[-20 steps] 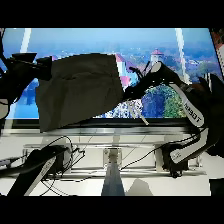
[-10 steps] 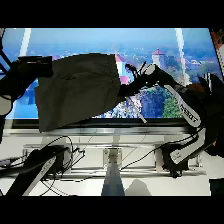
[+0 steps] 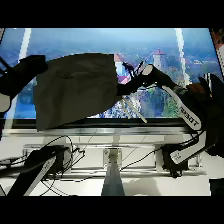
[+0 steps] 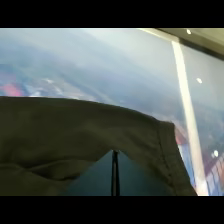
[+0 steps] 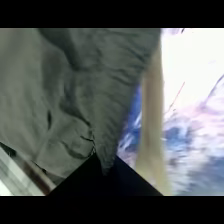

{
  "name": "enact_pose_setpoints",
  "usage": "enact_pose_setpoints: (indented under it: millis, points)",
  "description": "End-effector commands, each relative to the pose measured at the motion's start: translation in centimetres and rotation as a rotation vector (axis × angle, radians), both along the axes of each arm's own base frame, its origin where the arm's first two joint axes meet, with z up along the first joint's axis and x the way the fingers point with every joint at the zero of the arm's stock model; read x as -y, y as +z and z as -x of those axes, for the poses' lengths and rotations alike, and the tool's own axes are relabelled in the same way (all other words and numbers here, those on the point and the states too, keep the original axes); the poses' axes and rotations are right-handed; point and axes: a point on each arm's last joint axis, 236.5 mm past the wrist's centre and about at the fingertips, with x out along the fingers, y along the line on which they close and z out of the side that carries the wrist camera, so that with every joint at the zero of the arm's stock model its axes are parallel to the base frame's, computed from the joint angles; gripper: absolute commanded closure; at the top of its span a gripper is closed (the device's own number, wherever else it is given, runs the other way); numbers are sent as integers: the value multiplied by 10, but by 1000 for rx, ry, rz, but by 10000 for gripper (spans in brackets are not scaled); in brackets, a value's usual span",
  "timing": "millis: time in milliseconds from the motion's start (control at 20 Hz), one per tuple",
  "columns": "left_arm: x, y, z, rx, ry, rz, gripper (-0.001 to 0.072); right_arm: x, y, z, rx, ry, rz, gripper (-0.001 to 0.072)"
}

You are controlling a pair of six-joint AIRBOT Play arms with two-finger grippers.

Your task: Fold the clothes and pants, and hang the long-sleeved shirts on hangers.

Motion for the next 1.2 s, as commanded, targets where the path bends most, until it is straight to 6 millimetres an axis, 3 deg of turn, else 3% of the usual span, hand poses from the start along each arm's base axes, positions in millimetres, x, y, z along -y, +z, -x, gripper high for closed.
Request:
enact_pose_setpoints:
  millis: [0,100,200,250,350,400,450,500,550,650,750,950,1150]
  points:
    - [-44,-18,6,-90,140,44,702,57,28,-52,133,-166,26,671]
    - [-69,-56,28,-254,190,-31,702,113,48,-73,178,-278,54,670]
    - [-76,-102,54,-422,126,-156,702,159,61,-82,206,-353,82,671]
    - [-69,-127,66,-491,74,-173,702,178,66,-81,206,-376,93,671]
    - [-29,-178,92,-615,-45,-42,701,199,69,-72,184,-381,113,671]
    - [-5,-199,104,-658,-96,59,693,204,69,-67,178,-376,124,670]
    - [16,-215,116,-695,-133,155,530,207,68,-65,179,-369,138,671]
    - [35,-228,127,-726,-158,250,215,207,68,-63,177,-361,147,671]
    - [54,-238,138,-757,-175,350,133,207,68,-63,176,-361,146,670]
    - [79,-253,158,-802,-226,445,134,206,68,-63,176,-361,142,671]
    - [87,-271,176,-844,-246,439,133,204,69,-63,174,-363,137,671]
    - [92,-291,175,-832,-236,387,133,201,70,-60,161,-358,122,671]
    - [113,-313,186,-925,-269,401,133,197,71,-58,150,-354,107,671]
